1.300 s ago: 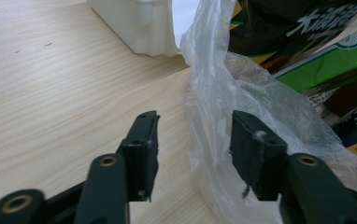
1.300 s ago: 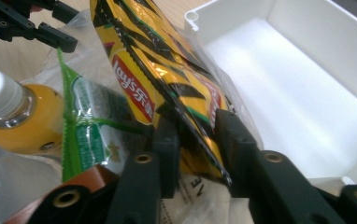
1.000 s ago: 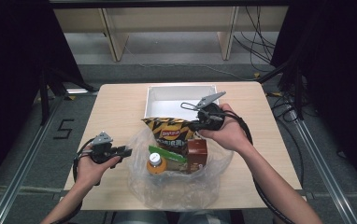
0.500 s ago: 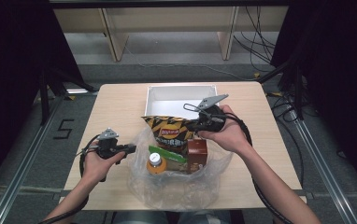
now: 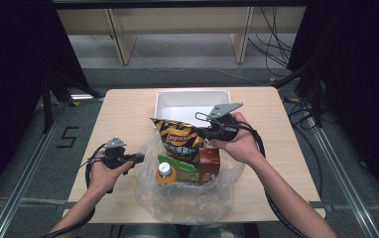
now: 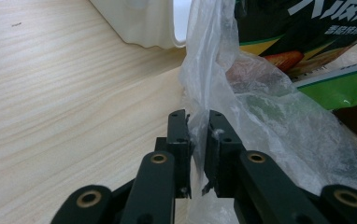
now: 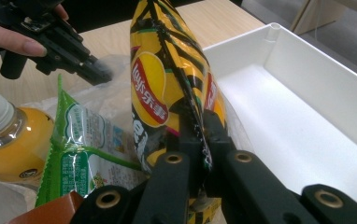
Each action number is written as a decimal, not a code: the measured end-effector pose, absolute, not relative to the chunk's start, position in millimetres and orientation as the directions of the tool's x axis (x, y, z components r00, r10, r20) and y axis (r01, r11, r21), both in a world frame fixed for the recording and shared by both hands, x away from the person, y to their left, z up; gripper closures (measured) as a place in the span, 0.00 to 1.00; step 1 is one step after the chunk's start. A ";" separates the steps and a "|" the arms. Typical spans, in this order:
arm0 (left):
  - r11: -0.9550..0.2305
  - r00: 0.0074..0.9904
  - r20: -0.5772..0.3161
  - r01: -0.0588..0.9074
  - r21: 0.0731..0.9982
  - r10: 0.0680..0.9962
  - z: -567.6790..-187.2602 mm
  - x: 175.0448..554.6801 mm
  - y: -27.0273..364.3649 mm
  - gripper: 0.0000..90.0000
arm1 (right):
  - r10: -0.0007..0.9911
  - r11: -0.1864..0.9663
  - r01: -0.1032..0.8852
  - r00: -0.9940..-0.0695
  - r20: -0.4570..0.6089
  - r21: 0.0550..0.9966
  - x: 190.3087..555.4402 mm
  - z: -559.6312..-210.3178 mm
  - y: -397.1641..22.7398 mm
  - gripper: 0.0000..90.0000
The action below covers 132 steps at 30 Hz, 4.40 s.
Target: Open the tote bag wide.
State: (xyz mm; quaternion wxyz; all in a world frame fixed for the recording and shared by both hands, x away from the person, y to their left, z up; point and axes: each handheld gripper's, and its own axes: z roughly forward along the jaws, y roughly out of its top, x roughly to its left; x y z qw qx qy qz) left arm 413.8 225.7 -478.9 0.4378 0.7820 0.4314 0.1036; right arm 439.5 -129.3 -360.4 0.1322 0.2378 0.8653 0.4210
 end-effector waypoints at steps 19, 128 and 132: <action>-0.232 0.598 -0.235 0.598 0.767 0.766 -478.6 420.4 215.2 0.92 | 0.477 0.480 0.162 -0.873 -0.102 0.862 434.9 -355.4 -131.3 1.00; -0.244 0.579 -0.138 0.532 0.811 0.803 -465.1 399.9 227.3 0.43 | 0.680 0.079 -0.017 -0.730 -0.067 0.997 440.3 -260.3 -181.8 1.00; -0.239 0.586 -0.150 0.533 0.812 0.797 -462.1 393.4 232.2 0.41 | 0.689 0.077 -0.012 -0.722 -0.062 0.997 443.7 -261.0 -183.1 1.00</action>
